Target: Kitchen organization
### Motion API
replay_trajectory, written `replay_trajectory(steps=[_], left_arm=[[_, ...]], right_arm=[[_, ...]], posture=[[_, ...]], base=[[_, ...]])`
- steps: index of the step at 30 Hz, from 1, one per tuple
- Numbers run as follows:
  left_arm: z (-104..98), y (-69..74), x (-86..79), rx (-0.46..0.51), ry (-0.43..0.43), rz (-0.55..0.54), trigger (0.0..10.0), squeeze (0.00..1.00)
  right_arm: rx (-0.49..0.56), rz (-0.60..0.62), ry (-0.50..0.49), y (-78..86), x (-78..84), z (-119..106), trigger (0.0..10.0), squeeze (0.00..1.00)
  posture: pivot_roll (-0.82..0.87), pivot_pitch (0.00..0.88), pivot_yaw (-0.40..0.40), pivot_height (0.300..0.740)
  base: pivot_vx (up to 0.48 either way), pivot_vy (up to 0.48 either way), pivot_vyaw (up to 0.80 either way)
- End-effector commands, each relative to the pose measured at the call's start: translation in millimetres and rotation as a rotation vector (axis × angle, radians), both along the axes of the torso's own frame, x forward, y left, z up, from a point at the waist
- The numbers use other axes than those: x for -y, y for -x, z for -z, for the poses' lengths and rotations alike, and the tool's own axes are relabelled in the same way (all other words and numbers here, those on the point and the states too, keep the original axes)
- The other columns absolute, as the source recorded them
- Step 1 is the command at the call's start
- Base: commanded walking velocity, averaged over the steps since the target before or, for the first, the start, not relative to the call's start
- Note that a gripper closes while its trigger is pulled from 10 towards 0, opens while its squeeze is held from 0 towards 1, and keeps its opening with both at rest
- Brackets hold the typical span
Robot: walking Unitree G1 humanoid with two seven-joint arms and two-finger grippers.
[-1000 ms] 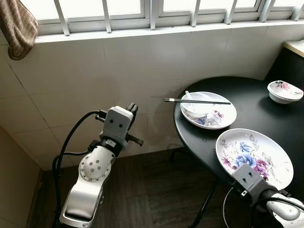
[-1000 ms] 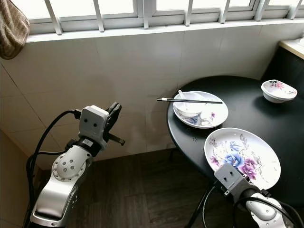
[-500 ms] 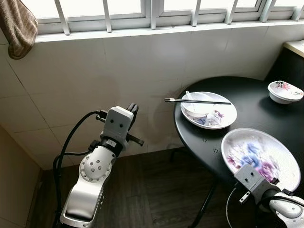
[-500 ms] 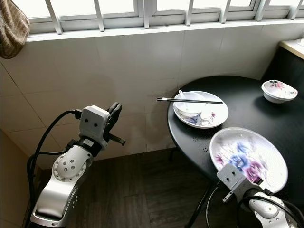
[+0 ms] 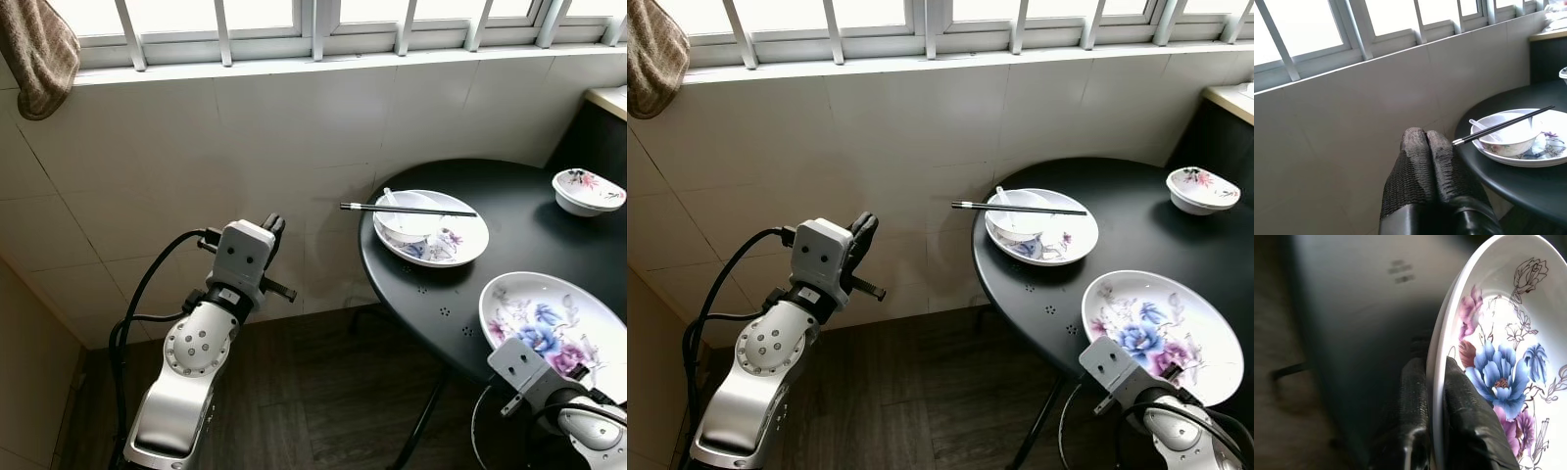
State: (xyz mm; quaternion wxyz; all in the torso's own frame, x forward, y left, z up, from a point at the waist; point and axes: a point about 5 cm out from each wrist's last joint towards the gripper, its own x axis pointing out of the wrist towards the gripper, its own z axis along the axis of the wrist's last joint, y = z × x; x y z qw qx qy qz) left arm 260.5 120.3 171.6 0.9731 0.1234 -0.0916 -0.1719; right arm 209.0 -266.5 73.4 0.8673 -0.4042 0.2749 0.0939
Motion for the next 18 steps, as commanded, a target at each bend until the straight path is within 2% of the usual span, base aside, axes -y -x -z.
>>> replay_trajectory(steps=[1, 4, 6, 8, 10, 13, 15, 16, 18], left_arm=[[2, 0.5, 1.0, -0.010, -0.013, -0.003, 10.0, 0.00], [2, 0.6, 0.9, -0.010, -0.013, -0.003, 10.0, 0.00], [2, 0.5, 0.8, -0.011, -0.013, -0.003, 10.0, 0.00], [2, 0.5, 0.9, -0.011, -0.014, -0.003, 10.0, 0.00], [2, 0.3, 0.8, -0.012, -0.014, -0.001, 10.0, 0.00], [2, 0.2, 0.9, -0.012, -0.014, -0.001, 10.0, 0.00], [1, 0.0, 0.5, -0.011, -0.012, -0.002, 10.0, 0.00], [0, -0.3, 0.3, -0.006, -0.001, -0.004, 10.0, 0.00], [-1, -0.6, 0.3, -0.003, 0.007, -0.004, 10.0, 0.00]], right_arm=[[0.103, 0.010, 0.051, -8.5, 0.3, -16, 0.0, 0.00], [0.156, 0.009, 0.071, -12.1, -1.1, -21, 0.0, 0.00], [0.267, -0.014, 0.091, -18.9, -8.4, -35, 0.0, 0.00], [0.305, -0.026, 0.102, -20.9, -11.3, -40, 0.0, 0.00], [0.371, -0.126, 0.103, -24.9, -28.3, -54, 0.0, 0.00], [0.395, -0.167, 0.103, -25.5, -35.6, -58, 0.0, 0.00], [0.468, -0.263, 0.090, -26.6, -58.6, -71, 0.0, 0.00], [0.519, -0.321, 0.066, -26.1, -75.0, -78, 0.0, 0.00], [0.532, -0.333, 0.057, -25.8, -79.1, -80, 0.0, 0.00]], posture=[[0.06, 0.000, -0.051, 0.740], [0.06, 0.000, -0.051, 0.740], [0.06, 0.000, -0.051, 0.740], [0.06, 0.000, -0.051, 0.740], [0.06, 0.000, -0.048, 0.740], [0.06, 0.000, -0.048, 0.740], [0.05, 0.000, -0.048, 0.740], [0.05, 0.000, -0.048, 0.740], [0.06, 0.000, -0.047, 0.740]], base=[[0.000, 0.000, 0.00], [0.000, 0.000, 0.00], [0.000, 0.000, 0.00], [0.000, 0.000, 0.00], [0.000, 0.000, 0.00], [0.000, 0.000, 0.00], [0.000, 0.000, 0.80], [0.000, 0.000, 0.80], [0.000, 0.000, 0.80]])
